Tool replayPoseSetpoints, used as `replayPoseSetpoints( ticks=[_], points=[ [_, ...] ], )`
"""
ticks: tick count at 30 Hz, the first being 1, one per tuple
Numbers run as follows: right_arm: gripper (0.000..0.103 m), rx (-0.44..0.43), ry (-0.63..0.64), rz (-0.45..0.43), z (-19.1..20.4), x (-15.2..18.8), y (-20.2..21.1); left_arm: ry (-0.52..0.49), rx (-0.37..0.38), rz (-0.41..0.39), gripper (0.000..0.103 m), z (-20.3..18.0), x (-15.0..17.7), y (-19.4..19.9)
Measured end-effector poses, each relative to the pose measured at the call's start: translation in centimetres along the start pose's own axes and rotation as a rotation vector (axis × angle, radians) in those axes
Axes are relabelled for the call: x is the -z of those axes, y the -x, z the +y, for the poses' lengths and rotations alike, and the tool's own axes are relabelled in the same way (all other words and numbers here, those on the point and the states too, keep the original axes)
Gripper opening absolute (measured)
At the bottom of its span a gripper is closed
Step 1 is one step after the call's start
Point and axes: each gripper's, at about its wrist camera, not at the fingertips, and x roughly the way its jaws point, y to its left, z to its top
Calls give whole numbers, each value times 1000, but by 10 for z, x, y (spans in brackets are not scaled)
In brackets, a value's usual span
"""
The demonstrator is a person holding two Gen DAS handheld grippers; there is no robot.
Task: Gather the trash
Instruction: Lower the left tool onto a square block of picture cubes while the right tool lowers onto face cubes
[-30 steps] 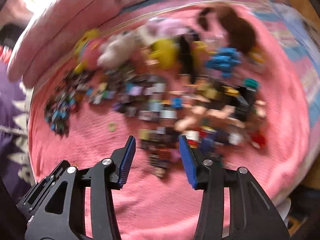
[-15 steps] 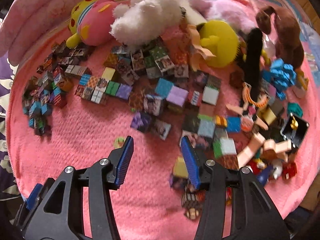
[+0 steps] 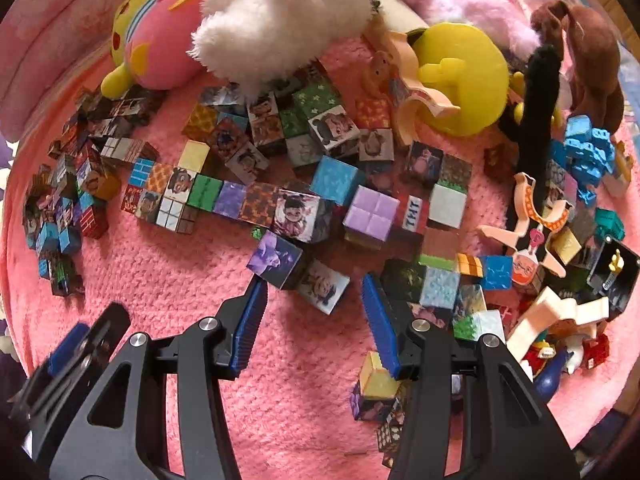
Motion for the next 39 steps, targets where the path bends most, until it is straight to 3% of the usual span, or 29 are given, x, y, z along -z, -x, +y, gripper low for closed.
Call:
replayPoseSetpoints(
  ticks=[3, 6, 8, 13, 19, 23, 28, 35, 39],
  points=[
    [47, -10, 19, -16, 8, -12, -2, -38, 3, -11, 60, -9, -12, -6],
    [27, -13, 34, -18, 14, -20, -6, -75, -3, -20, 60, -17, -24, -13],
    [22, -11, 28, -18, 14, -23, -9, -92, -5, -16, 60, -22, -30, -20],
    [21, -46, 14, -25, 9, -20, -8, -187, -24, -37, 60, -47, -39, -30],
    [21, -74, -49, -25, -16, -16, -8, -272, 6, -41, 60, -70, -48, -41],
    [21, -86, -79, -24, -23, -16, -10, -222, 105, -42, 60, -62, -44, -35],
    [21, -80, -93, -31, -24, -12, -7, -225, 170, -54, 60, -55, -45, -30],
    [21, -74, -115, -46, -26, -6, -1, -149, 225, -56, 60, -24, -52, -29],
    [21, -86, -137, -50, -29, -4, -3, -199, 195, -54, 60, -21, -49, -33]
  ],
)
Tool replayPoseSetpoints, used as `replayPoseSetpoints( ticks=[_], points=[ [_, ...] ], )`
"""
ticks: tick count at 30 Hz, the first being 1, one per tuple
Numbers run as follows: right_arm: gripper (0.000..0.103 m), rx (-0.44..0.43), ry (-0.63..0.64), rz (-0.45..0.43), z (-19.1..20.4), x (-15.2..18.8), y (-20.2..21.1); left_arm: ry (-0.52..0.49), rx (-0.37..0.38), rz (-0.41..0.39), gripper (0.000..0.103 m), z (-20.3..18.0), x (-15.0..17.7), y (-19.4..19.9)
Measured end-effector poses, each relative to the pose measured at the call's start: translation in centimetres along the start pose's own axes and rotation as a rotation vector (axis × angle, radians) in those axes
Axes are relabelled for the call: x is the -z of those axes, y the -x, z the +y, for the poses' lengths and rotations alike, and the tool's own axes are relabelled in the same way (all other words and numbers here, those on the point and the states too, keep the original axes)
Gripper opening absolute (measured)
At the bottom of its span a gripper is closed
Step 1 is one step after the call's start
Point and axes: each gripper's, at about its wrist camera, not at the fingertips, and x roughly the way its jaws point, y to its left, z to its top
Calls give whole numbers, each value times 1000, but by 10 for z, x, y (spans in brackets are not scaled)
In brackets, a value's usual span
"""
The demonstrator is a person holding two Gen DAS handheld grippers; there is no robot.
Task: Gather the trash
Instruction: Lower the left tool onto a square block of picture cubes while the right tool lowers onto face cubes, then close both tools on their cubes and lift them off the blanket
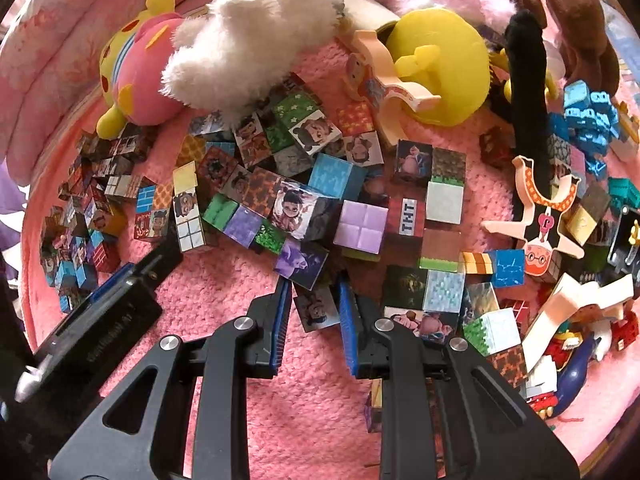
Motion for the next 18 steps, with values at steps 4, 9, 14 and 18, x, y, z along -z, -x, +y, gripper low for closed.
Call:
replayPoseSetpoints(
  ticks=[4, 9, 14, 18],
  points=[
    [21, -5, -4, 0, -2, 2, -1, -7, -6, -7, 60, -2, -7, -5],
    [21, -12, -14, 6, 0, -2, -4, -46, -51, 4, 59, -26, -27, -27],
    [21, -23, -24, 7, -2, -2, -5, -91, -59, -1, 45, -33, -44, -35],
    [21, -25, -23, 8, -2, -3, -5, -87, -55, -3, 42, -45, -57, -43]
  ],
)
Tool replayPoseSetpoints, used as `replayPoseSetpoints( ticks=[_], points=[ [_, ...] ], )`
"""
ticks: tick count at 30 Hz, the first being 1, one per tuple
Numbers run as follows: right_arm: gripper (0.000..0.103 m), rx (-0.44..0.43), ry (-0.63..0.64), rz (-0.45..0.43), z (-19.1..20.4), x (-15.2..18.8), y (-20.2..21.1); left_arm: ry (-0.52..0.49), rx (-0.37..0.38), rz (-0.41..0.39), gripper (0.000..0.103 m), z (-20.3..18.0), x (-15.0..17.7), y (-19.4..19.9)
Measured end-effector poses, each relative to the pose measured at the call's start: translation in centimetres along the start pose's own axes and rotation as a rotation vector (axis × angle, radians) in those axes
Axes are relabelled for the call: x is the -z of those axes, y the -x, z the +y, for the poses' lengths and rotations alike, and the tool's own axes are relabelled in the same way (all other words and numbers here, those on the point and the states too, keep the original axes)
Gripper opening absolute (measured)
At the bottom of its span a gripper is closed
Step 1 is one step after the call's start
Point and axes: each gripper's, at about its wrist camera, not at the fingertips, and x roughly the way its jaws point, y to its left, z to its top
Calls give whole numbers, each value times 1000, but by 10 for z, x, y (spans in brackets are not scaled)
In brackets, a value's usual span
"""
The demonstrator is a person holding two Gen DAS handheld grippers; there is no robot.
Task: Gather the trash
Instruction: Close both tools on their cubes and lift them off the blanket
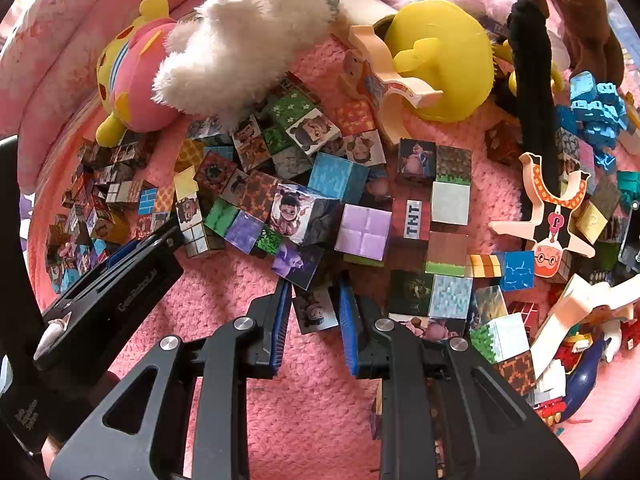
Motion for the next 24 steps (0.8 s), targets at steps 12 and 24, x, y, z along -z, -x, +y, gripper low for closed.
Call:
replayPoseSetpoints(
  ticks=[12, 24],
  points=[
    [20, -17, 23, -25, -4, 6, 8, 62, 21, -18, 41, 5, 29, 14],
    [20, -20, 47, 5, -2, 32, 23, 118, 45, 30, 41, 13, 85, 39]
  ],
)
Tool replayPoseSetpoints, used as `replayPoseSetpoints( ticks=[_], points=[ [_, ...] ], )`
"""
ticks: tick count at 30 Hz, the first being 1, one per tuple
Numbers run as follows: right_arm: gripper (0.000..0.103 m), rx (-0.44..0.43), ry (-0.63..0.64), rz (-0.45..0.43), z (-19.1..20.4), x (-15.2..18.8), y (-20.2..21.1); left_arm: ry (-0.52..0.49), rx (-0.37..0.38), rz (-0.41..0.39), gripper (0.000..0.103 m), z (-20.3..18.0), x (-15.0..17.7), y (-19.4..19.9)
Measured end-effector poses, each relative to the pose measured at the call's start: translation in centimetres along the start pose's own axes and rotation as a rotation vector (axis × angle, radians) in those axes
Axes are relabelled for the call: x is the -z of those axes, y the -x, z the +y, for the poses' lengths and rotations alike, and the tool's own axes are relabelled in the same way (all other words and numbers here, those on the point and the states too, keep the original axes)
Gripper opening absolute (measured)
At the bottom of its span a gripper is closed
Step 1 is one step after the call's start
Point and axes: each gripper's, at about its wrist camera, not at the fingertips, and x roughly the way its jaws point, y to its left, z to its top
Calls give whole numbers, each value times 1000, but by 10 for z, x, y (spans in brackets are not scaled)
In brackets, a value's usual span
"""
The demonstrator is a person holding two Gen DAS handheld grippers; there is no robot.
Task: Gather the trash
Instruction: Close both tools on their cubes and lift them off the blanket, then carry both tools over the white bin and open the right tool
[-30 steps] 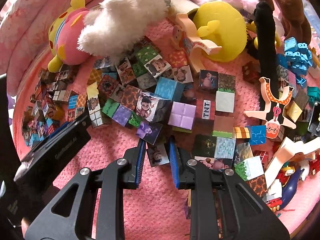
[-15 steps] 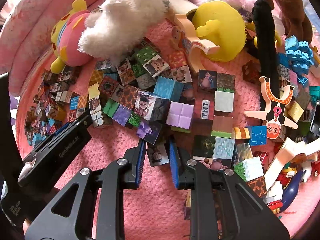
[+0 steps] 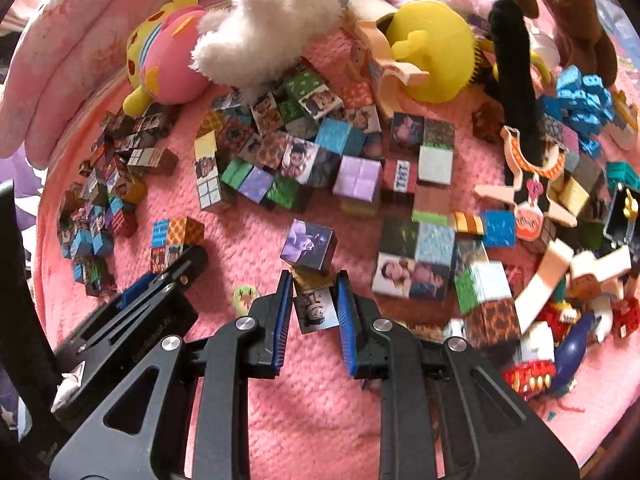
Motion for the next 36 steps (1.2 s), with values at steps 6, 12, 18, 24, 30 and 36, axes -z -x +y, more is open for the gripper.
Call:
replayPoseSetpoints(
  ticks=[6, 12, 18, 24, 30, 36],
  points=[
    [20, -17, 30, -10, 8, 14, 20, 4, 13, -12, 41, 1, 28, 26],
    [20, -35, 38, -25, 12, 27, 42, 30, 16, -23, 41, 5, 53, 55],
    [20, -46, 41, -59, 4, 37, 76, 9, 12, -38, 41, -13, 60, 88],
    [20, -43, -8, -105, -28, 48, 115, -72, 29, -75, 41, -60, 69, 117],
    [20, -31, -102, -167, -80, 63, 155, -194, 68, -89, 41, -123, 86, 136],
    [20, 4, -236, -228, -149, 89, 194, -343, 126, -79, 41, -196, 116, 146]
  ],
)
